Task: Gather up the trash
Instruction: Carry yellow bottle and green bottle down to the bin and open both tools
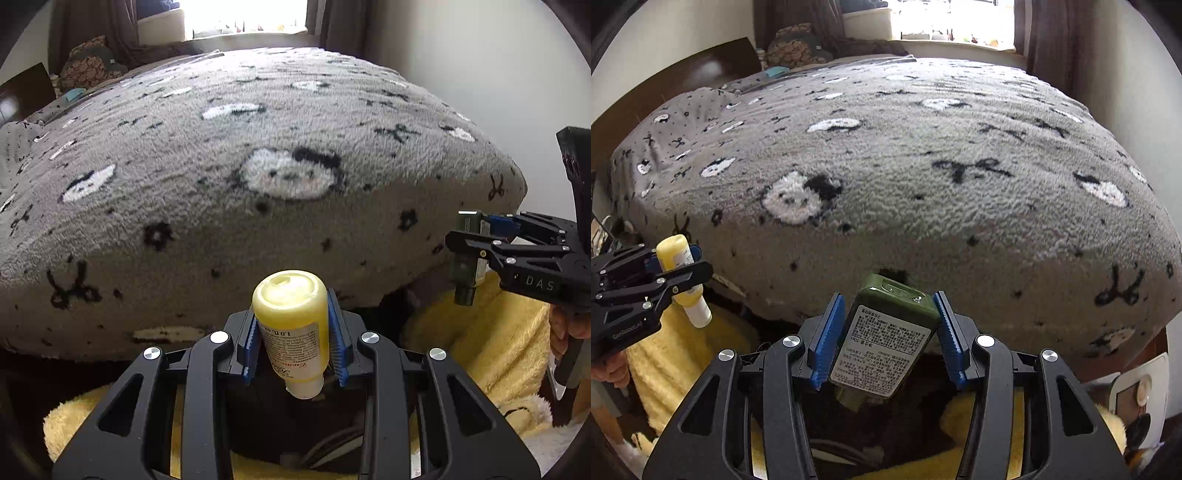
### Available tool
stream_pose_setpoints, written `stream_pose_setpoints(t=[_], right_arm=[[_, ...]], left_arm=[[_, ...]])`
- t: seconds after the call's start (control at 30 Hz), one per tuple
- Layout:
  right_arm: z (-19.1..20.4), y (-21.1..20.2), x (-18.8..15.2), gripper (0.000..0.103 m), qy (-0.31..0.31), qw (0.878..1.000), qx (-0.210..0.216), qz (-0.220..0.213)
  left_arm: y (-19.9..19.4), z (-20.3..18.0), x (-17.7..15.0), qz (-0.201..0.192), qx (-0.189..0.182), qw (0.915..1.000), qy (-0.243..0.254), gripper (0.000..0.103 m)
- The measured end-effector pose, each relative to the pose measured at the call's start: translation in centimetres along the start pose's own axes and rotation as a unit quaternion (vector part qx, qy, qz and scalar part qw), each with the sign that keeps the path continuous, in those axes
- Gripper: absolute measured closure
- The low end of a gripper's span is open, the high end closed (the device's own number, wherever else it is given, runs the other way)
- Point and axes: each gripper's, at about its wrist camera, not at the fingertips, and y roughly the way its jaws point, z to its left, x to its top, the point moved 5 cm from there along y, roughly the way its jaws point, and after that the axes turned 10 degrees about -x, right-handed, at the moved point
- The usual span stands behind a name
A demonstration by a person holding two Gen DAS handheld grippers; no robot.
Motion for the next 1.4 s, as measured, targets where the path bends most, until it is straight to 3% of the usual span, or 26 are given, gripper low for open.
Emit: stream_pose_setpoints(t=[0.33,0.6,0.77,1.07,1.2,1.33,1.4], right_arm=[[1.3,3.9,-3.8,0.053,-0.001,0.998,0.010,0.062],[2.5,7.4,-6.5,0.053,-0.002,0.992,0.029,0.126],[3.4,9.9,-7.8,0.053,-0.002,0.986,0.041,0.164],[4.8,12.6,-8.6,0.052,-0.003,0.979,0.033,0.201],[4.3,12.8,-8.2,0.049,0.006,0.979,0.030,0.201],[3.3,12.0,-7.5,0.034,0.015,0.982,0.020,0.186],[2.7,11.3,-6.9,0.021,0.021,0.985,0.005,0.171]], left_arm=[[5.0,2.1,-5.7,0.085,0.005,0.9959,-0.032,0.073],[9.1,2.6,-9.1,0.145,-0.020,0.9879,-0.053,0.073],[11.6,2.7,-10.0,0.177,-0.047,0.9810,-0.065,0.073],[13.7,3.0,-10.0,0.207,-0.055,0.9745,-0.069,0.073],[14.5,3.2,-9.7,0.212,-0.052,0.9732,-0.072,0.058],[13.7,3.6,-9.6,0.206,-0.043,0.9748,-0.075,0.037],[13.0,3.7,-9.2,0.196,-0.041,0.9769,-0.075,0.026]])
